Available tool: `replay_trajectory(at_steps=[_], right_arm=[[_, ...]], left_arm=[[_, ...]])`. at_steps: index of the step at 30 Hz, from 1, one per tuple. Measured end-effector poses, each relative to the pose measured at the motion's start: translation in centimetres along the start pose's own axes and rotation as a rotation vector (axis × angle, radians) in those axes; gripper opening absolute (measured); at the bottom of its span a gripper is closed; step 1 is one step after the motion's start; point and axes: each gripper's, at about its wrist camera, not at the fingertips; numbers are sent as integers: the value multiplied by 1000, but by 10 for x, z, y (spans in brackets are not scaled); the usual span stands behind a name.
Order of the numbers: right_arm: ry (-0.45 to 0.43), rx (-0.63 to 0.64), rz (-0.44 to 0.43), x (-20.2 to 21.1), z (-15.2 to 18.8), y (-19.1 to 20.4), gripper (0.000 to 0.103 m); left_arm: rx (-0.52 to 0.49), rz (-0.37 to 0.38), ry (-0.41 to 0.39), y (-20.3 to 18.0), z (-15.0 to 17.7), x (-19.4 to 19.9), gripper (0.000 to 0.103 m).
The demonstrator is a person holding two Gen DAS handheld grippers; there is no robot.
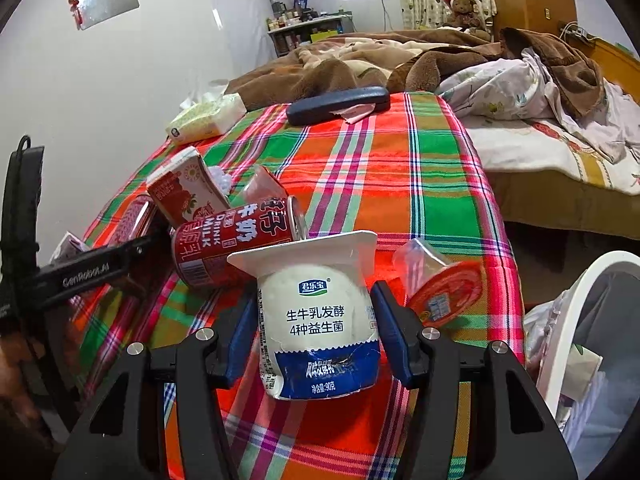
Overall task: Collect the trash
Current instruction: 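Grasp the yogurt cup with the right tool while the left tool grasps the red can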
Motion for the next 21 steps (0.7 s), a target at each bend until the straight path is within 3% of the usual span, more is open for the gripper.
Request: replay_trajectory(at_steps=[21], right_arm=[[-112,-28,-9,60,-1,-8,57]], left_arm=[[-51,70,-97,-35,20,92,57]])
Point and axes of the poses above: each gripper's, at about its wrist camera, not at the fingertips, and x roughly against the way its jaws point, y to its left, z to its underside, and after that the axes turned 12 degrees about -y, right-handed
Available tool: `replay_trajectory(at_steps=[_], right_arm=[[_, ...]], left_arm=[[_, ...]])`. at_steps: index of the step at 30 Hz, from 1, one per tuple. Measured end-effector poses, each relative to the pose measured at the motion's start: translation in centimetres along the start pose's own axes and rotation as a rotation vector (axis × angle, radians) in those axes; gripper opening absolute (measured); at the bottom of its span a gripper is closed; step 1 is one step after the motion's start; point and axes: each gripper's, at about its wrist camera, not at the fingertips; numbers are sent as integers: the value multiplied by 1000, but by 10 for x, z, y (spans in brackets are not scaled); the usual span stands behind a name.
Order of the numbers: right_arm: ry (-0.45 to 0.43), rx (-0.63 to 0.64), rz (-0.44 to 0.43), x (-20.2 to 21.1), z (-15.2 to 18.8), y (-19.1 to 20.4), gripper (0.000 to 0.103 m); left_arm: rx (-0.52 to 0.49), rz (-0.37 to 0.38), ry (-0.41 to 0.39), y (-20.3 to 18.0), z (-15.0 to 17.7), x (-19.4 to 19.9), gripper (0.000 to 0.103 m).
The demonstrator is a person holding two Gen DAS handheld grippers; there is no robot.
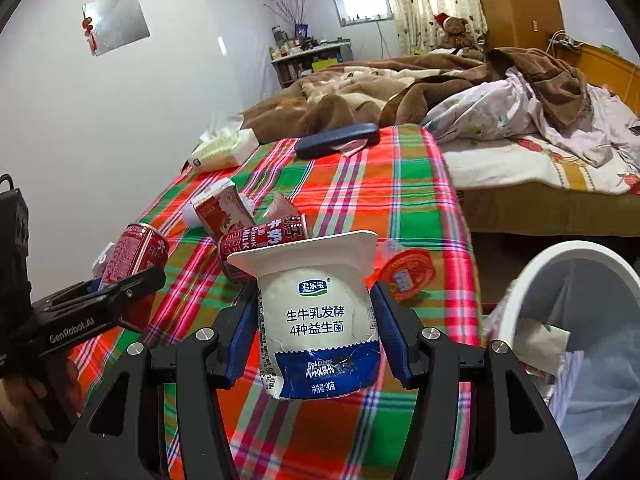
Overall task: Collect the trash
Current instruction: 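Grasp the yogurt cup with the right tool while the left tool grasps the red can, then carry the yogurt cup and red can over the white bin and release both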
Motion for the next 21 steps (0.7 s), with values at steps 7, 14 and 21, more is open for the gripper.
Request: replay_trajectory(at_steps=[7,14,21], right_arm=[[-39,-22,43,21,-1,-16,57],[-74,-53,93,41,0,-37,57],[-102,-80,158,58,-1,-64,57]], left_arm=[[-37,62,-17,-30,6,21,57],[-76,125,-22,-64,9,30,57],[-125,201,-15,-106,16,32,57]])
Point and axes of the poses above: each gripper's, at about its wrist camera, not at the fingertips, and x roughly against the way its jaws point, y to its left, z to its underside, and after that the axes turned 12 degrees about -y, right-handed
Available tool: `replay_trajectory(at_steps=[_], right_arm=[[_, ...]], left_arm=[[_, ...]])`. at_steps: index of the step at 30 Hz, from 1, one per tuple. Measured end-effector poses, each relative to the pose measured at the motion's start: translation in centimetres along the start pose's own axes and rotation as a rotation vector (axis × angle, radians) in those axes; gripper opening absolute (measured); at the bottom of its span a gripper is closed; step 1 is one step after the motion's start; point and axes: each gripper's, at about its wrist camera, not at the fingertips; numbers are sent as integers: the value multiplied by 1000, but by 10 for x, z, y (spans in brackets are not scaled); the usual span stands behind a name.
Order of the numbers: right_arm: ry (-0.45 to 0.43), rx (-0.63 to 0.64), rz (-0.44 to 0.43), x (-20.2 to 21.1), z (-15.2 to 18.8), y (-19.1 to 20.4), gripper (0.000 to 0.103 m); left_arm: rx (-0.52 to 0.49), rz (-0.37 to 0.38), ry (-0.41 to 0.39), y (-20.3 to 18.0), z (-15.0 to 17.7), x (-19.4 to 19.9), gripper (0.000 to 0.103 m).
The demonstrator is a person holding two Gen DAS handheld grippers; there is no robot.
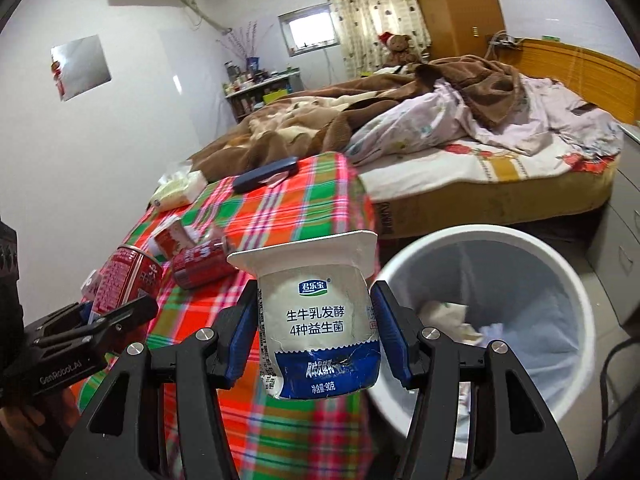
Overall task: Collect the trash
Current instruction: 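Carry the yogurt cup and red can over the white bin and release both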
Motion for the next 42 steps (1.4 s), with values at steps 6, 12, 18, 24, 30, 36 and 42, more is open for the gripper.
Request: replay_trajectory(at_steps=[6,12,18,24,30,36,42], right_arm=[[-7,-18,56,8,-1,-27,57],[15,-49,124,8,3,-57,57],[45,-62,176,5,8,-82,57],[97,-58,242,1,17,-104,57],[135,-57,266,-3,21,-117,58],[147,-45,281,-2,23,-120,58],[132,-45,292,1,23,-121,70]], left_arm=[[-30,74,15,-37,1,-12,57],[-68,146,39,-75,4,-31,57],[-109,218,81,-114,10,-55,57],[-145,265,120,-142,15,-78,57],[-170,278,159,-160,23,-101,57],[-168,299,202,-167,31,-116,57],[-168,311,183,-167,29,-113,61]])
Point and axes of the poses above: each gripper's, at about its wrist camera, not at the fingertips, and x roughly against the way its jaws point, y to its left, z to its underside, and after that the axes turned 12 degrees about -y, right-handed
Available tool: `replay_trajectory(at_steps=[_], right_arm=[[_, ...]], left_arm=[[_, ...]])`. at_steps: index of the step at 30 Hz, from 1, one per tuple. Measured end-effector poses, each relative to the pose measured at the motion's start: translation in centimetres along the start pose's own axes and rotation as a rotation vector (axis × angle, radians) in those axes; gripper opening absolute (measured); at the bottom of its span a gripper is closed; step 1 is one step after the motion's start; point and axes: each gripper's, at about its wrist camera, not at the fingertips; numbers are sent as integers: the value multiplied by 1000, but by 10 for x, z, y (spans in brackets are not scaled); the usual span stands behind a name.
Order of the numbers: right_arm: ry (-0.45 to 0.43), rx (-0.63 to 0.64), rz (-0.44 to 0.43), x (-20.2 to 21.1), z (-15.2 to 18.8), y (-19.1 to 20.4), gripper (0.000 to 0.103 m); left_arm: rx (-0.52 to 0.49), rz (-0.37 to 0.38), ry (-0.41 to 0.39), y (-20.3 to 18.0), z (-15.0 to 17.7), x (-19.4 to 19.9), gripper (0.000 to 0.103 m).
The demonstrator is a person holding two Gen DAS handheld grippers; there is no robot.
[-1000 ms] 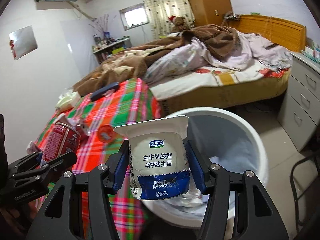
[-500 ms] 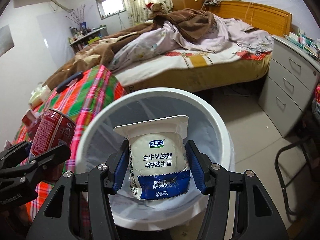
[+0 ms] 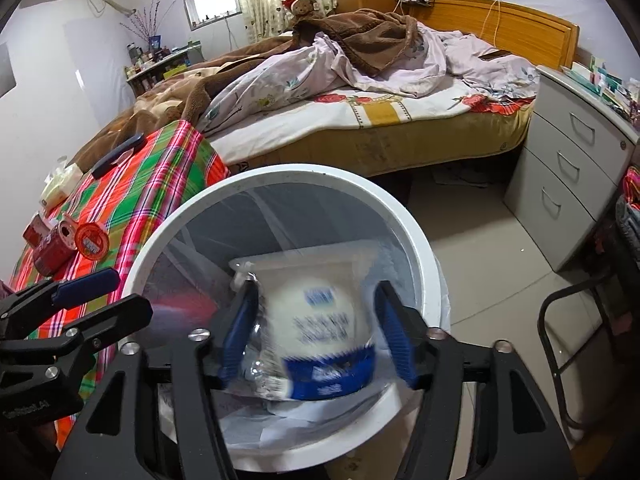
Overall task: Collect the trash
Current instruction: 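Carry the yogurt cup and red can over the white bin and release both, then move both open tools back over the bed toward the remaining trash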
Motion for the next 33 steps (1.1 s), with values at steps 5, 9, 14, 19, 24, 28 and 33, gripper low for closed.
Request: replay_trajectory(at_steps=[5,9,14,19,24,28,33], right_arm=[[-23,3,4,7,-2,3,71],[-55,11,-6,15,-6,9,71],[-105,24,-23,29,-12,20,71],[-138,44,-38,37,-15,33,71],[-155,63,-57,42,-15,46,71],[-164,77,-78,45,-14,57,71],[-168,87,-113,46,-12,70,71]], left_arm=[[10,-15,-14,3,-2,8,61],[16,-25,-39,7,-5,20,61],[17,-36,-60,11,-6,34,61],[26,-53,-81,18,-5,51,61],[31,-78,-98,29,-1,68,61],[49,-102,-120,40,2,84,61],[76,-132,-138,57,8,99,61]])
Point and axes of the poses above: each gripper's, at about its wrist camera, not at the fingertips, and x roughly against the way its jaws point, y to its left, z to its underside, and after that the axes turned 12 degrees about -y, right-handed
